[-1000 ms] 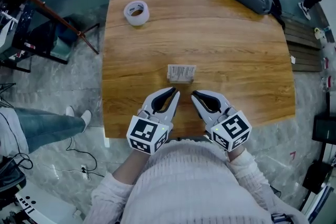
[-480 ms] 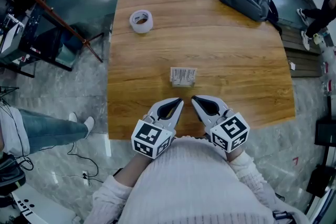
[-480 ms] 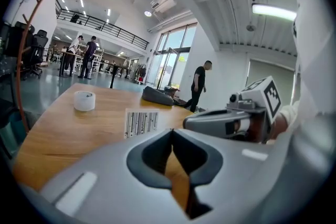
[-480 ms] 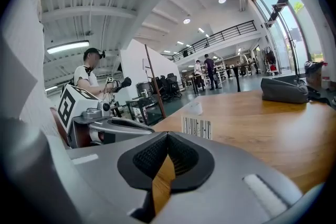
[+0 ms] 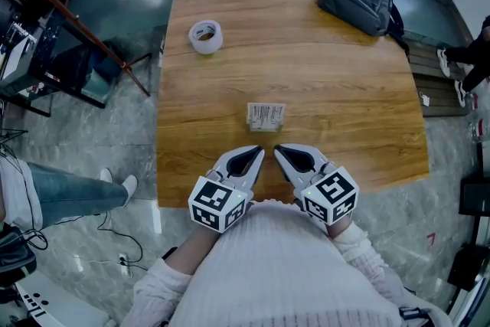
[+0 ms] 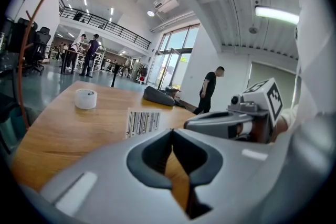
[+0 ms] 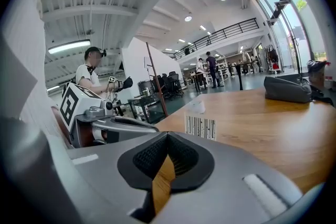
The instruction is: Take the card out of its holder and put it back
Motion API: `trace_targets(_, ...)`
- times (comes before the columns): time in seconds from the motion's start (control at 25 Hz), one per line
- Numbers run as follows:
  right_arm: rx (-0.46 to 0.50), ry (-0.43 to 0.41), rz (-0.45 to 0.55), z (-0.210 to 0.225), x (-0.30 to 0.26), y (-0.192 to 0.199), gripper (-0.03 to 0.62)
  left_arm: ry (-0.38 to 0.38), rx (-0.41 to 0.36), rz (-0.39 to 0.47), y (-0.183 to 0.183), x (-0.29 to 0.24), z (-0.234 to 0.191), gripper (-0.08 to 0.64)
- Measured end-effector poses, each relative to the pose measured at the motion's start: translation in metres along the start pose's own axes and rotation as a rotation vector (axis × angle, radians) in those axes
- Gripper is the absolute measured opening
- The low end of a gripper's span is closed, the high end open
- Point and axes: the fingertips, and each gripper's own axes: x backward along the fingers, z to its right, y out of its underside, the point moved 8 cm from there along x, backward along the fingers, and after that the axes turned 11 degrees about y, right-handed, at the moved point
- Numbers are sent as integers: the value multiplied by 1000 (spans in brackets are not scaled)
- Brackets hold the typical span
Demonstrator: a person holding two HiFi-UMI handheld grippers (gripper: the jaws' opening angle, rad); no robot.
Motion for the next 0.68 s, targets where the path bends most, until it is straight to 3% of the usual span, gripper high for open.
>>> trace_targets(0.68,-24,-11,-28,4,-5,3,-3,6,20,4,-1,-4,-6,9)
